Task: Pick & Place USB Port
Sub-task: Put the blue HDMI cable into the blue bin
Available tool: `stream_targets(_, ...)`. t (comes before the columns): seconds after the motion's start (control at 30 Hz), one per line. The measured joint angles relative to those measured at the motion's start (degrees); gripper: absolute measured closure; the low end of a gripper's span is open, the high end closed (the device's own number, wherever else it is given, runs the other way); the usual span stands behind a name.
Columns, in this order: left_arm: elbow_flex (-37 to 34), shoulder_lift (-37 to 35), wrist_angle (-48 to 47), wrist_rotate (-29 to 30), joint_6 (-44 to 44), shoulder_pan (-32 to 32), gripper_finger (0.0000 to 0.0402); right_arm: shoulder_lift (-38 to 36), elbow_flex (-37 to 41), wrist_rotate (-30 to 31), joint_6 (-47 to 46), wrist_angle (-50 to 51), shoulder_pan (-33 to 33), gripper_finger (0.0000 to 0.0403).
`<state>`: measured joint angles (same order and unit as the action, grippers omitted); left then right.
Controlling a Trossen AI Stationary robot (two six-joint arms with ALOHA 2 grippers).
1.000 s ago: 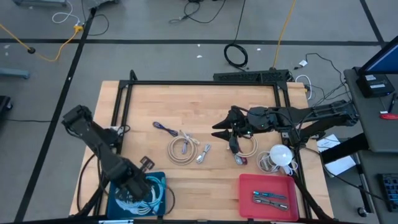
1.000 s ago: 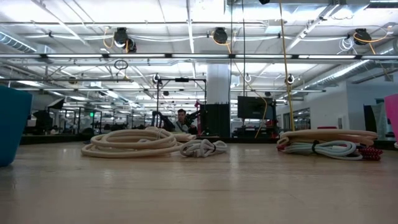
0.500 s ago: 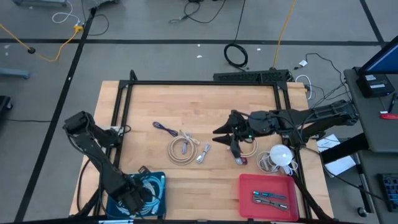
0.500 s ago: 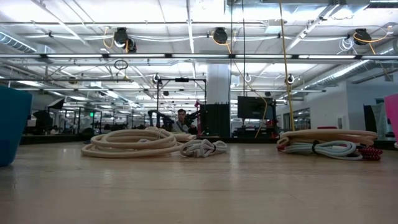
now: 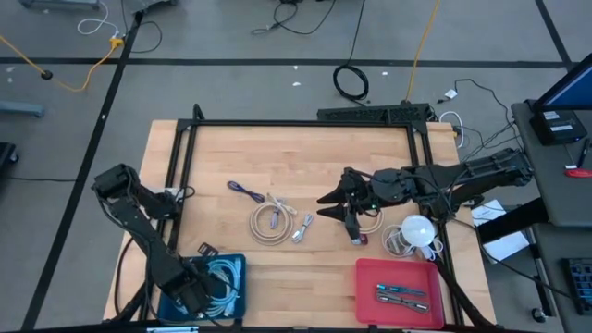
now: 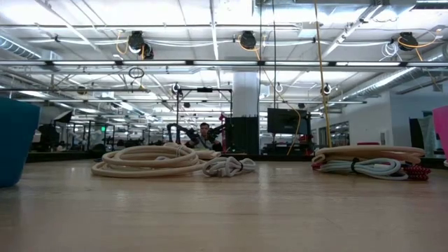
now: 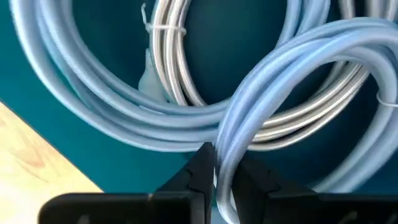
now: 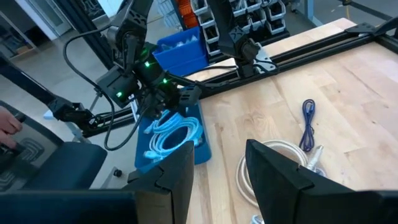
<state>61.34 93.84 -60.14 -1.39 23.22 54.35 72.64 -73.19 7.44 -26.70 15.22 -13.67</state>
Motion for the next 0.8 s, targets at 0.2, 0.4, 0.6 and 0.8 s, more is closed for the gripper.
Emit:
stream_targets(0.2,0.70,0.04,5.08,-0.53,3.31,-0.73,0.0324,0.00,0.00,0.04,-0.31,0.02,0.00,0.0266)
stream_targets(0.4,2.14,0.00,5.44,-1.35,6.89,-1.10,0.0292,0.00,0.00,0.21,-0.31,-0.10,0.00,0.0266)
stream_targets(0.6,3.46,-0.02,4.99,-1.77,9.20,-1.01,0.0265,0.00,0.00,0.42,-0.24,-0.37,0.04,0.0266)
stream_targets(0.8,3.58,0.00,4.90,-2.31,16.26,-1.10,0.0243,0.00,0.00,0.44,-0.24,-0.37,0.04,0.0266)
